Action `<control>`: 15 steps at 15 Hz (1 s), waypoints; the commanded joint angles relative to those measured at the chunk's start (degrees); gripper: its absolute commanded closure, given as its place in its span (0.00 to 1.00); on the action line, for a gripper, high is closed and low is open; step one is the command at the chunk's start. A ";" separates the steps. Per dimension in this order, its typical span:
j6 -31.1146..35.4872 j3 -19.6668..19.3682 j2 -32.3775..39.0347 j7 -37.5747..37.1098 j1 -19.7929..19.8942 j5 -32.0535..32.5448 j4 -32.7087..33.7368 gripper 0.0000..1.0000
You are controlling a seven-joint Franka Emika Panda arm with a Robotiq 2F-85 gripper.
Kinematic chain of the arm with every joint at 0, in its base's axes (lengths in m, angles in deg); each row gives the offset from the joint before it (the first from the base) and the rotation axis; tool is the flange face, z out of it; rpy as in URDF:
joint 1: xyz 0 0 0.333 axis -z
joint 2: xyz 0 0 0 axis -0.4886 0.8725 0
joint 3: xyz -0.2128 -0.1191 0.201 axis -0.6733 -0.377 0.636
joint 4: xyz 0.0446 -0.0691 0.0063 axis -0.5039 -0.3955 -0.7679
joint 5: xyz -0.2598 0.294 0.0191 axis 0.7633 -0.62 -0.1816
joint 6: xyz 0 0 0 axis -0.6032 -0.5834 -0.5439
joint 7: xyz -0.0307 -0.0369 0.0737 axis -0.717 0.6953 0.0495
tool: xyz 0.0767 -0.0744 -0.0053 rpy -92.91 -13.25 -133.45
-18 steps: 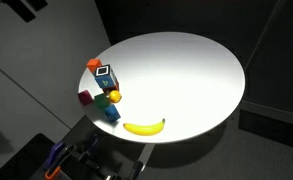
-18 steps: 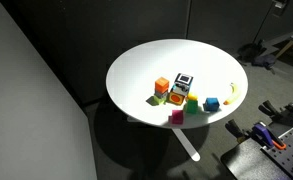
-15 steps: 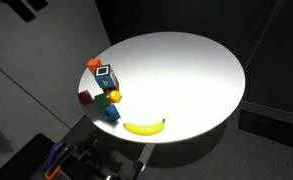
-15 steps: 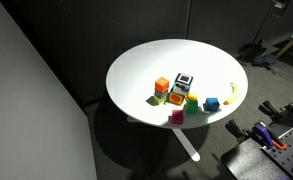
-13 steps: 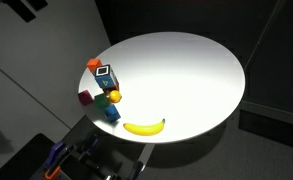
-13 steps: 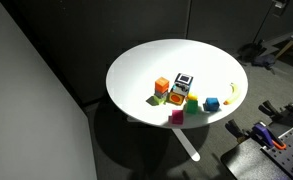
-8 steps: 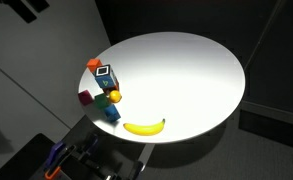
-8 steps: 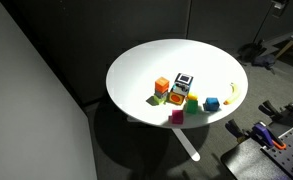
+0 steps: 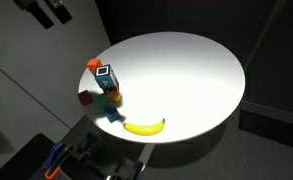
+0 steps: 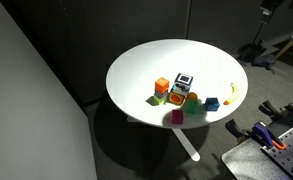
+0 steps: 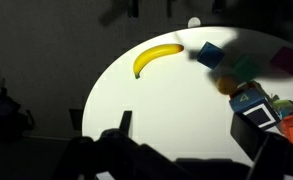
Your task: Pick up the blue block and put it on the orange block
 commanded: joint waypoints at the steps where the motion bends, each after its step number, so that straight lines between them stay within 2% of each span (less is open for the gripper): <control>1: 2.71 -3.42 4.60 4.65 -1.91 -2.82 1.52 0.00; 6: 6.14 -7.36 8.65 13.53 -3.99 -7.53 0.86 0.00; 10: 7.28 -8.88 10.40 19.60 -4.73 -9.53 0.18 0.00; 15: 7.32 -8.00 10.76 18.09 -4.02 -8.35 -0.14 0.00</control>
